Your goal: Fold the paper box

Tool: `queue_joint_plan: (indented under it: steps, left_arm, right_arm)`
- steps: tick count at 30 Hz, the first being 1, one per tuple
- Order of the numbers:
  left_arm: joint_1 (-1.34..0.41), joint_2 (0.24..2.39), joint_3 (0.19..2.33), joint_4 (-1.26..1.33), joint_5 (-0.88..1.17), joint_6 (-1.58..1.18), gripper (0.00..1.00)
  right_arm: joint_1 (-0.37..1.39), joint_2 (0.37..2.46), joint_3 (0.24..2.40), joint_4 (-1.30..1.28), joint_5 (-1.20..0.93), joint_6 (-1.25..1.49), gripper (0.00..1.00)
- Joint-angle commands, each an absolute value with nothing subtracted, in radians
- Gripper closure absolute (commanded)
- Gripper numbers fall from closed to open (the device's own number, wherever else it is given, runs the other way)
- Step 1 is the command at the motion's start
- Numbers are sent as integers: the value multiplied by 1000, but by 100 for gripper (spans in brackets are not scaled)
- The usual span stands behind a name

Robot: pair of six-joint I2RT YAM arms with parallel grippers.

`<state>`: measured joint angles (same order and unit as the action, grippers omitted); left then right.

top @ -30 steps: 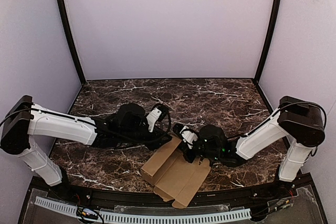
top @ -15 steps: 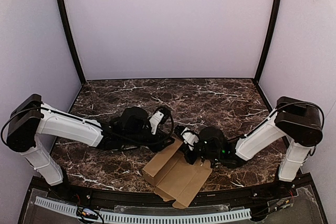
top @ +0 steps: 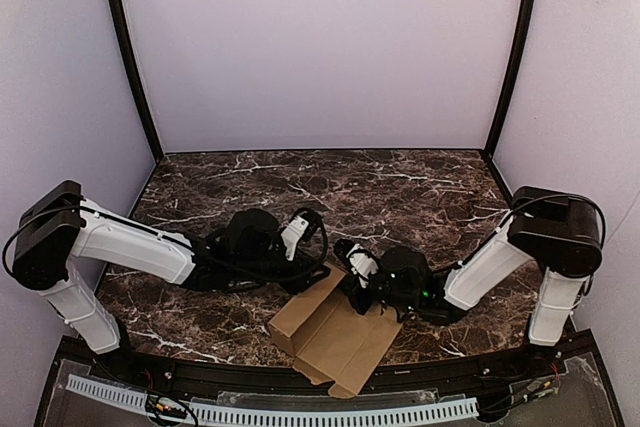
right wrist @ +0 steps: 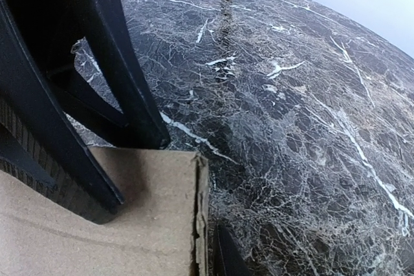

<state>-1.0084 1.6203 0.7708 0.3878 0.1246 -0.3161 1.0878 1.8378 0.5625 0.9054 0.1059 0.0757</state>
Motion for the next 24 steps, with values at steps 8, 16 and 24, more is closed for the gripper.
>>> queue_joint_plan:
  steps: [8,16,24]
  left_arm:
    - [-1008,1623,738,328,144,-327,74]
    - [-1008,1628,741,330,150,-331,74]
    - [-1008,1629,744,330,157,-334,74]
  right_arm:
    - [1084,1917,564,1065,117,119,88]
    - [1086,1957,586,1096,113,127,91]
    - [1088,1974,575,1170,107,135,100]
